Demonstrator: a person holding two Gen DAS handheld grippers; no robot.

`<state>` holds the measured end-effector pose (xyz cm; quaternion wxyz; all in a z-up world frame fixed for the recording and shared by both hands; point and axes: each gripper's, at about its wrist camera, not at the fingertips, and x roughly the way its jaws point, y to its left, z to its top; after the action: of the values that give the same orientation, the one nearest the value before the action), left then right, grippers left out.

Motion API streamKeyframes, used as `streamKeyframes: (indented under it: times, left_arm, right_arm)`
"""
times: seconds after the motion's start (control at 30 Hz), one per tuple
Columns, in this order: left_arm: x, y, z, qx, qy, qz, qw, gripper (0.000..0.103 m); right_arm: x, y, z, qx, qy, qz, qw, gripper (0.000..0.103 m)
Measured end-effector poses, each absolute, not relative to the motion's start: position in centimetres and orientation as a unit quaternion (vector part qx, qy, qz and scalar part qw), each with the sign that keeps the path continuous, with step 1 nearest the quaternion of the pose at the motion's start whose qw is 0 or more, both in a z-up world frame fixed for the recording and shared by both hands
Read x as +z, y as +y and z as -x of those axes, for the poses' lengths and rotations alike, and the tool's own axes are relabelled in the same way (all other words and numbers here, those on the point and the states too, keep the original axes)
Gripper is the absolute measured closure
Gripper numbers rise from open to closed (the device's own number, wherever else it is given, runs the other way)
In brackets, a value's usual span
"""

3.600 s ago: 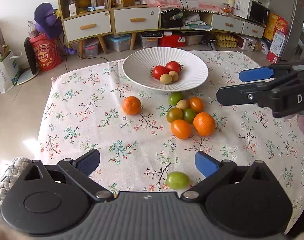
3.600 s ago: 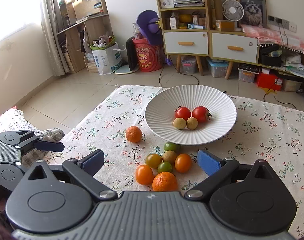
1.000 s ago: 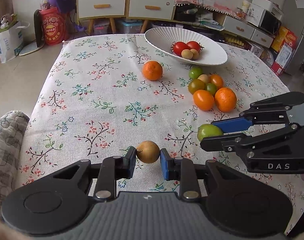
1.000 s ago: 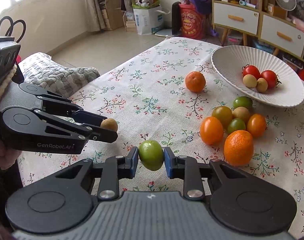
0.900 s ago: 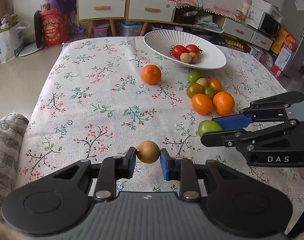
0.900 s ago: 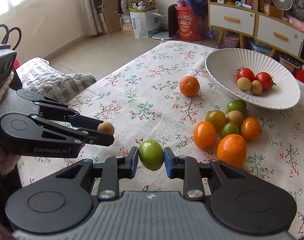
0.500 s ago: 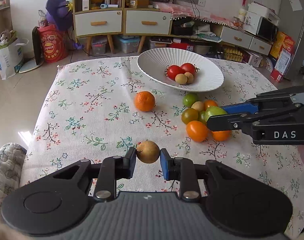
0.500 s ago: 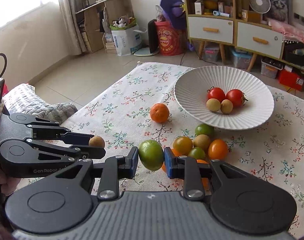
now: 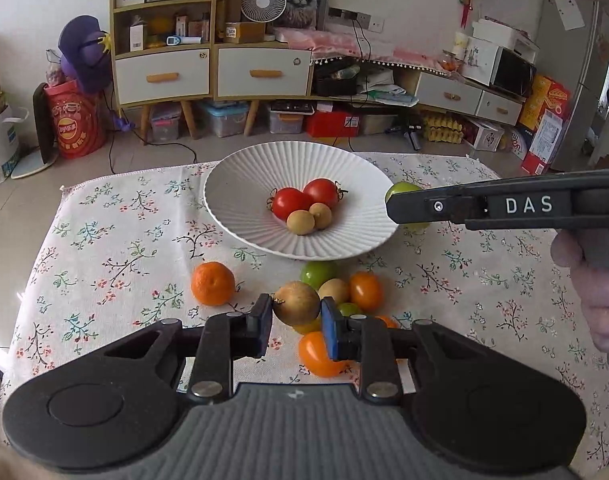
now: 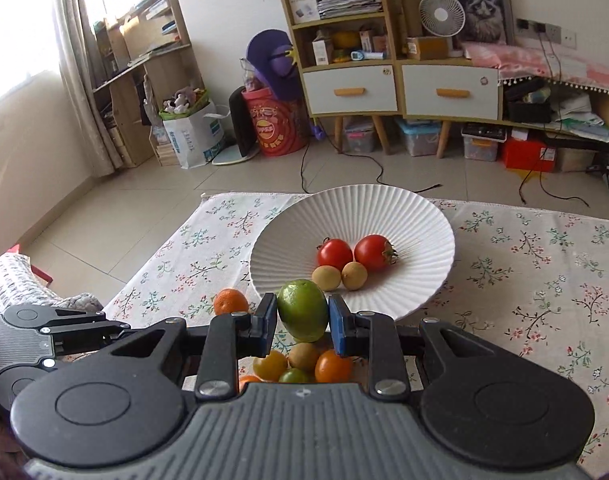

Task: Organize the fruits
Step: 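Carry the lime and kiwi into the white bowl and open both grippers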

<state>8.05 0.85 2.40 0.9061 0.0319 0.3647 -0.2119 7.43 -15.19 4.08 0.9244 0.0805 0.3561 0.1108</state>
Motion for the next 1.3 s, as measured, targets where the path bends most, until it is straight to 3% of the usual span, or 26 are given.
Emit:
streamKeyframes:
  times: [0.73, 1.3]
  left_arm:
    - [0.6, -4.1, -14.3, -0.208, 0.374, -0.002, 0.904, 0.086]
    - [-0.5, -5.4, -15.8, -0.194, 0.38, -0.002, 0.905, 0.086]
  right_arm:
    - [1.3, -19.2, -11.9, 0.097, 0.391, -0.162, 0.901, 0.078]
    - [0.0, -19.3, -13.7, 0.113, 0.407, -0.147, 0.894, 0.078]
